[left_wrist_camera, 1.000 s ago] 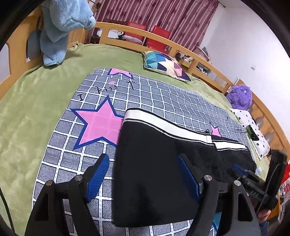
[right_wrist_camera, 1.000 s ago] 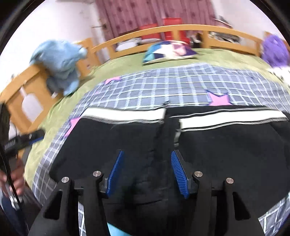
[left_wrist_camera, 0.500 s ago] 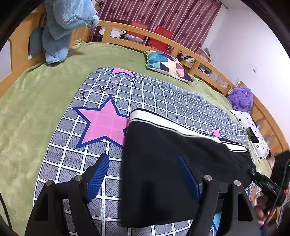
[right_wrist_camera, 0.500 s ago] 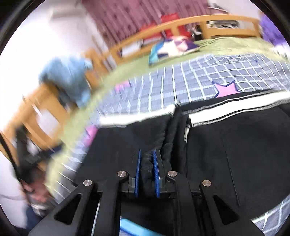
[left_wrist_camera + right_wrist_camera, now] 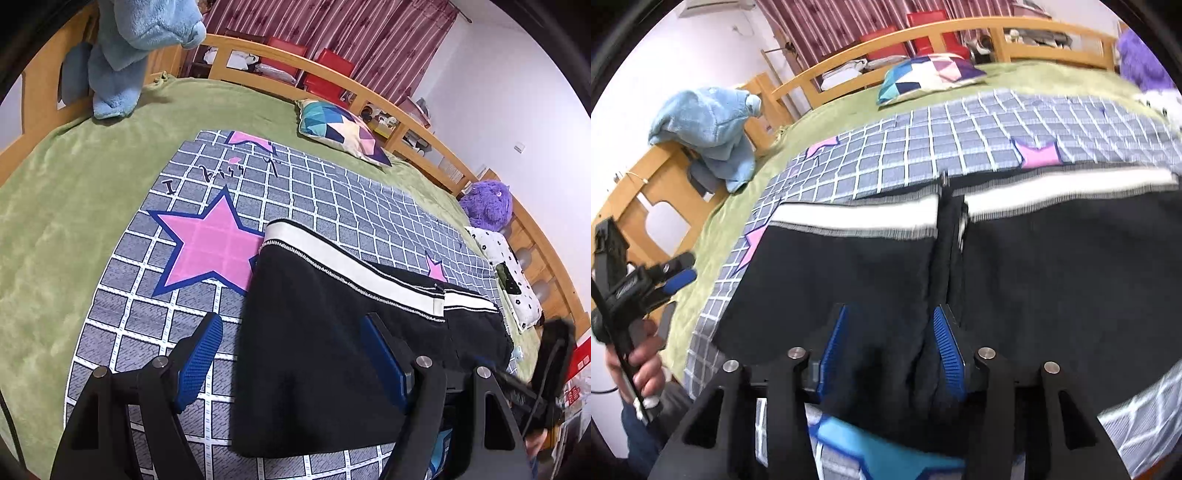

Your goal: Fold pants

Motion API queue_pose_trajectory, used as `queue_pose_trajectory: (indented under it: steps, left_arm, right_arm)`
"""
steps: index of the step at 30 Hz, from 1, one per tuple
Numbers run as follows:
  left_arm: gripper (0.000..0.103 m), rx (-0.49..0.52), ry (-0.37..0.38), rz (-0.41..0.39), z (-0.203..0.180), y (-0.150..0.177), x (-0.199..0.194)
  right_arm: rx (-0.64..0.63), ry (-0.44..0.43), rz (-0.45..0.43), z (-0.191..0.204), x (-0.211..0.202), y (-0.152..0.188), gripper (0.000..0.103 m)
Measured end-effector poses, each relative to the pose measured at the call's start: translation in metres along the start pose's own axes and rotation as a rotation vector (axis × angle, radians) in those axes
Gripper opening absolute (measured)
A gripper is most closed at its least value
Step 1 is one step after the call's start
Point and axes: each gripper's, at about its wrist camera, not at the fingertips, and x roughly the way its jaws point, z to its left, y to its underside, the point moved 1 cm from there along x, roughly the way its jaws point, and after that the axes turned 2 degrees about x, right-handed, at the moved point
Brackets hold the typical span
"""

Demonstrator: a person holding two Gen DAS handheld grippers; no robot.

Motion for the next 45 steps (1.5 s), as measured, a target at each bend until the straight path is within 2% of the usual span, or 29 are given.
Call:
queue_pose_trajectory:
  steps: [3,4,6,7,8,9,10,11,12,14,16,17,20,24,26,27,28,29,31,32,33,35,37,39,42,45]
  left_arm:
    - [0.076,0.010,-0.009,0.001,-0.002,0.001,0.000]
    - [0.076,0.012,-0.012,-0.001,-0.002,0.000,0.000]
    - [0.076,0.013,-0.015,-0.002,-0.001,0.000,0.000]
    - [0.076,0.013,-0.018,0.001,0.000,0.000,0.001]
    - [0.076,0.012,-0.022,0.005,0.001,0.000,0.002]
    - [0.076,0.008,-0.025,0.008,0.002,0.000,0.003]
    - [0.076,0.000,-0.025,0.012,0.004,0.000,0.004]
    - [0.076,-0.005,-0.020,0.016,0.005,0.000,0.005]
    - [0.076,-0.010,-0.013,0.024,0.005,-0.001,0.007]
    - [0.076,-0.007,-0.005,0.039,0.004,0.000,0.010]
    - [0.076,0.009,-0.013,0.043,0.000,0.002,0.011]
    - [0.076,0.018,-0.019,0.041,-0.002,0.003,0.011]
    - [0.076,0.051,-0.026,0.028,-0.009,0.004,0.008]
    - [0.076,0.104,-0.041,0.041,-0.018,0.010,0.012]
    - [0.076,0.118,-0.056,0.057,-0.023,0.016,0.016]
    - [0.076,0.122,-0.067,0.072,-0.025,0.021,0.020]
    - [0.076,0.125,-0.088,0.099,-0.027,0.027,0.025]
    - [0.076,0.128,-0.104,0.123,-0.028,0.034,0.031]
    - [0.076,0.149,-0.142,0.206,-0.033,0.057,0.048]
    - [0.076,0.177,-0.174,0.217,-0.035,0.065,0.052]
    - [0.076,0.247,-0.230,0.200,-0.043,0.073,0.054]
    - [0.076,0.337,-0.273,0.165,-0.055,0.076,0.049]
    - [0.076,0.304,-0.226,0.138,-0.052,0.072,0.041]
    - [0.076,0.228,-0.168,0.121,-0.040,0.067,0.035]
    - [0.076,0.153,-0.133,0.092,-0.026,0.057,0.028]
    - [0.076,0.104,-0.125,0.048,-0.015,0.050,0.024]
  right_arm:
    - [-0.009,0.021,0.048,-0.001,0.028,-0.022,0.048]
    - [-0.010,0.037,0.069,-0.003,0.040,-0.026,0.043]
    - [-0.011,0.077,0.093,-0.011,0.059,-0.025,0.008]
    - [-0.021,0.082,0.106,-0.013,0.067,-0.025,0.005]
    - [-0.035,0.079,0.087,-0.013,0.066,-0.023,0.005]
    - [-0.019,0.042,0.023,-0.015,0.053,-0.024,0.005]
    - [0.052,-0.043,-0.063,-0.026,0.035,-0.030,0.005]
    - [0.111,-0.098,-0.103,-0.038,0.026,-0.034,0.005]
    - [0.152,-0.116,-0.115,-0.047,0.020,-0.039,0.005]
    - [0.157,-0.058,-0.083,-0.057,0.029,-0.042,0.005]
    - [0.151,0.003,-0.011,-0.059,0.054,-0.036,0.005]
    - [0.151,0.035,0.011,-0.059,0.065,-0.031,0.006]
    - [0.142,0.093,0.000,-0.054,0.067,-0.028,0.010]
    - [0.092,0.103,-0.078,-0.036,0.032,-0.022,0.016]
    - [0.020,0.095,-0.095,-0.021,0.014,-0.009,0.036]
    - [-0.012,0.098,-0.095,-0.014,0.007,-0.002,0.041]
    - [-0.044,0.115,-0.088,-0.008,0.003,0.008,0.051]
    - [-0.054,0.136,-0.073,-0.007,0.003,0.016,0.055]
    - [-0.041,0.170,0.001,-0.012,0.019,0.034,0.055]
    - [-0.036,0.178,0.081,-0.017,0.035,0.043,0.055]
    - [-0.042,0.176,0.097,-0.020,0.040,0.047,0.054]
    - [-0.050,0.157,0.077,-0.018,0.031,0.044,0.054]
    - [-0.034,0.098,0.042,-0.021,0.017,0.037,0.054]
    - [-0.005,0.082,-0.009,-0.029,0.008,0.026,0.054]
    - [0.010,0.055,0.005,-0.037,0.016,0.005,0.054]
    - [0.033,0.028,0.038,-0.045,0.047,-0.024,0.059]
